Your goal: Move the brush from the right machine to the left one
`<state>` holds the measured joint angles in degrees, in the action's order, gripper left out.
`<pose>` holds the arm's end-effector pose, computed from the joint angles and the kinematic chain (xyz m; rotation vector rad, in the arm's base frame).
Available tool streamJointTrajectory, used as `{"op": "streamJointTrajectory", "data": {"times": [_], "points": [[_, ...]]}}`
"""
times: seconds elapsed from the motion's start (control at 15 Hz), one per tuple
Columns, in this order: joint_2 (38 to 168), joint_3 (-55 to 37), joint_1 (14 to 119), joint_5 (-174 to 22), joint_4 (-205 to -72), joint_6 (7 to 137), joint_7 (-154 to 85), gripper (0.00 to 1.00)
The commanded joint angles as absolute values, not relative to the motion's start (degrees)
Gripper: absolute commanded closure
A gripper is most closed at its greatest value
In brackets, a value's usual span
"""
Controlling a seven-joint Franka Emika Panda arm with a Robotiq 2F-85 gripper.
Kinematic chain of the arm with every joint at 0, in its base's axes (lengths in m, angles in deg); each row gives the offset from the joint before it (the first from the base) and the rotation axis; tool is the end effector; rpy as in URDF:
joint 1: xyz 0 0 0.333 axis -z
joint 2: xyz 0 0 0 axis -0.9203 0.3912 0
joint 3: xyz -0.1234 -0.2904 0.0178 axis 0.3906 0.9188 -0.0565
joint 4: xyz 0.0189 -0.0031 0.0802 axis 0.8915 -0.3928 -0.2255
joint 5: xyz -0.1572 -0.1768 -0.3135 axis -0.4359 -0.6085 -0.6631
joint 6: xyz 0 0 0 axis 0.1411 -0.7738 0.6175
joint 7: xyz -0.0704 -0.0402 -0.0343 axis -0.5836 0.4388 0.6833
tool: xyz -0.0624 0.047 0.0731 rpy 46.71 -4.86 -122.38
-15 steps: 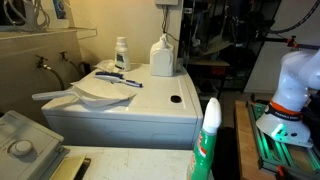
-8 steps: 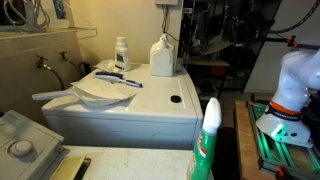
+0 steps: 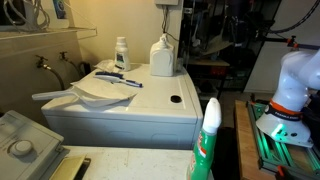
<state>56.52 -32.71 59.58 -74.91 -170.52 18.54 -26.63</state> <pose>0.3198 0.1859 0.5661 2.8456 0.2722 -0.2601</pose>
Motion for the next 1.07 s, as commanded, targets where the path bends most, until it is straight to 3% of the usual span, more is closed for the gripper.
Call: {"op": "streamJointTrajectory", "data": {"times": [0.0, 0.33, 0.6, 0.67, 1.0], "points": [[65.0, -32.9, 59.7, -81.1, -163.9, 23.5, -26.2, 0.00], [79.7, -31.3, 60.9, -89.9, -151.0, 35.6, -24.6, 0.00], [92.9, -27.1, 60.1, -84.2, -138.4, 38.5, -27.9, 0.00], [86.6, -27.1, 59.2, -86.8, -145.4, 39.0, -26.2, 0.00], [93.7, -25.5, 58.6, -85.1, -138.5, 39.3, -27.2, 0.00]]}}
